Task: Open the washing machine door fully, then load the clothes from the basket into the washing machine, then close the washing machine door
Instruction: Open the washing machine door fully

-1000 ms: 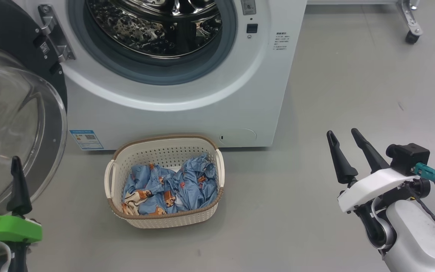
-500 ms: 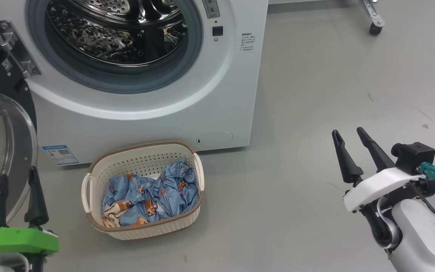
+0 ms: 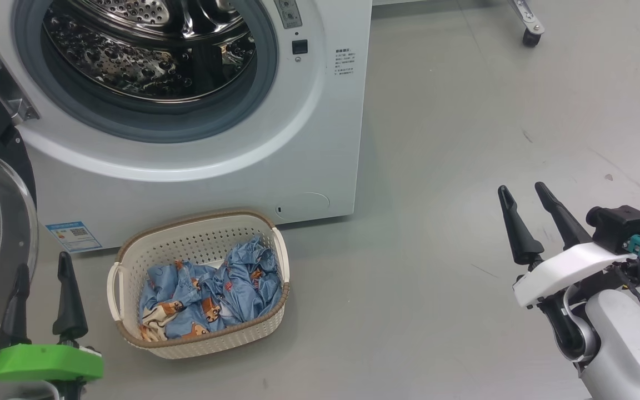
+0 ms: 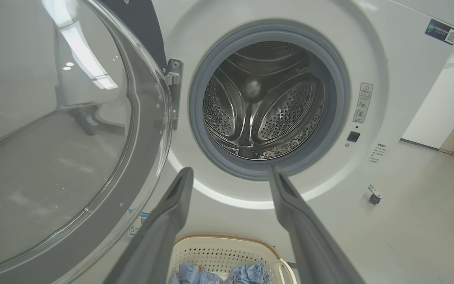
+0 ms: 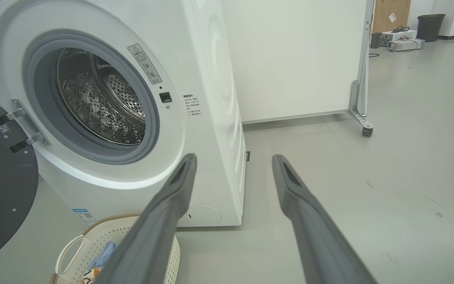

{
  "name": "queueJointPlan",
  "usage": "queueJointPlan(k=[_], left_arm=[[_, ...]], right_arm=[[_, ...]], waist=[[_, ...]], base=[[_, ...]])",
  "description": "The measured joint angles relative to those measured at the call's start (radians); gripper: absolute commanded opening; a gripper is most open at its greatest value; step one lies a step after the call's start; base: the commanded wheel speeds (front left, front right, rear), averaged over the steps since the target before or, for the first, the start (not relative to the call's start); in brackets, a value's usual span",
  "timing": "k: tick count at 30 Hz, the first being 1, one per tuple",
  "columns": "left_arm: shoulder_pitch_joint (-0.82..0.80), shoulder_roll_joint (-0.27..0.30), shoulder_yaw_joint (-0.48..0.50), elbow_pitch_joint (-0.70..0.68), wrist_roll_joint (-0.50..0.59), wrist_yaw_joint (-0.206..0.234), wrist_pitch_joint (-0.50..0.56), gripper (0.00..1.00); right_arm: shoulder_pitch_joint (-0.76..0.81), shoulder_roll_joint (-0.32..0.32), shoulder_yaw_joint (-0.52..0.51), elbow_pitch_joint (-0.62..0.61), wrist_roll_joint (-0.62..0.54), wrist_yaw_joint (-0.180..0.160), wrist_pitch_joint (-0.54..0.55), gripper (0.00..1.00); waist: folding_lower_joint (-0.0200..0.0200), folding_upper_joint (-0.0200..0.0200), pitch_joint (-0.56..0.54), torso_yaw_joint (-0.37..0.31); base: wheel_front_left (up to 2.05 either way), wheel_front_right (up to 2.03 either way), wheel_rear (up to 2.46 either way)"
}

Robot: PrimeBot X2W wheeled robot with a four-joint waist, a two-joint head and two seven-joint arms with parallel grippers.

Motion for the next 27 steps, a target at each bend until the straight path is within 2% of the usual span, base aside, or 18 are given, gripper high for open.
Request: queueJointPlan(k=[27], left_arm=[[0.035,-0.002,-0.017,-0.023,0.038,-0.001,-0.008,1.0]], right_arm=[[0.0,-0.006,-0.003,-0.007,0.0,0.0,0.0,1.0]], waist=[[0.0,0.0,-0.002,0.006]], base=[[0.0,0.0,0.0]])
